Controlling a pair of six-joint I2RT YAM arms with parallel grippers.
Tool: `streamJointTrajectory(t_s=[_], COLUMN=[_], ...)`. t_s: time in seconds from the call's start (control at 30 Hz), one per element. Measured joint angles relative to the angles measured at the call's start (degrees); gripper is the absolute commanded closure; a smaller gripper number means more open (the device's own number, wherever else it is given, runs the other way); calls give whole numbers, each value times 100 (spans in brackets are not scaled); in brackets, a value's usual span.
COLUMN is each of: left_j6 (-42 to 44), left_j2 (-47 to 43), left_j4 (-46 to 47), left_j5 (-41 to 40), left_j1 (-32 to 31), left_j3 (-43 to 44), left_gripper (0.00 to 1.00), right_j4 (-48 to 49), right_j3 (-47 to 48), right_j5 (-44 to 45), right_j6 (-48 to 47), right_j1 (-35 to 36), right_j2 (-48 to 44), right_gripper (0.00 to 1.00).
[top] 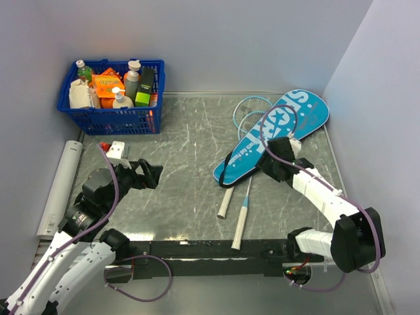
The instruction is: Pack up the badminton gear
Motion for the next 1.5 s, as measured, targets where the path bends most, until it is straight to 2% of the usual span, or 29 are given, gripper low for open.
streamJointTrajectory(t_s=[0.17,0.3,0.4,0.57,0.83,1.2,1.27,1.37,1.4,1.47,1.5], left_j6=[0,0,2,22,68,103,103,103,103,105,103], left_j2=[0,-4,-4,2,24,201,240,302,317,348,363], left_j4=[0,9,11,13,15,15,13,13,15,15,13], left_j5=[44,68,103,168,221,243,243,245,245,245,245], left_j1=[0,0,0,0,0,0,0,0,0,0,0], left_j3=[0,0,-2,-2,-2,-2,-2,-2,-2,-2,-2], left_gripper=[4,4,4,4,4,4,4,4,4,4,4], right_j4=[643,1554,2155,3296,4225,5477,5646,5810,5821,5816,5794], right_j3=[-579,-1600,-1980,-2229,-2542,-2006,-1814,-1554,-1471,-1346,-1292], right_j5=[-190,-664,-1003,-1379,-1663,-2227,-2286,-2343,-2354,-2371,-2385], right_j6=[297,599,756,940,1226,1580,1615,1628,1631,1606,1604], right_j1=[-778,-1408,-1746,-1956,-2317,-2492,-2494,-2503,-2507,-2514,-2514], right_j2=[-42,-216,-201,-195,-33,1650,1939,2326,2448,2636,2686], right_gripper=[23,22,21,22,22,24,29,50,65,79,95])
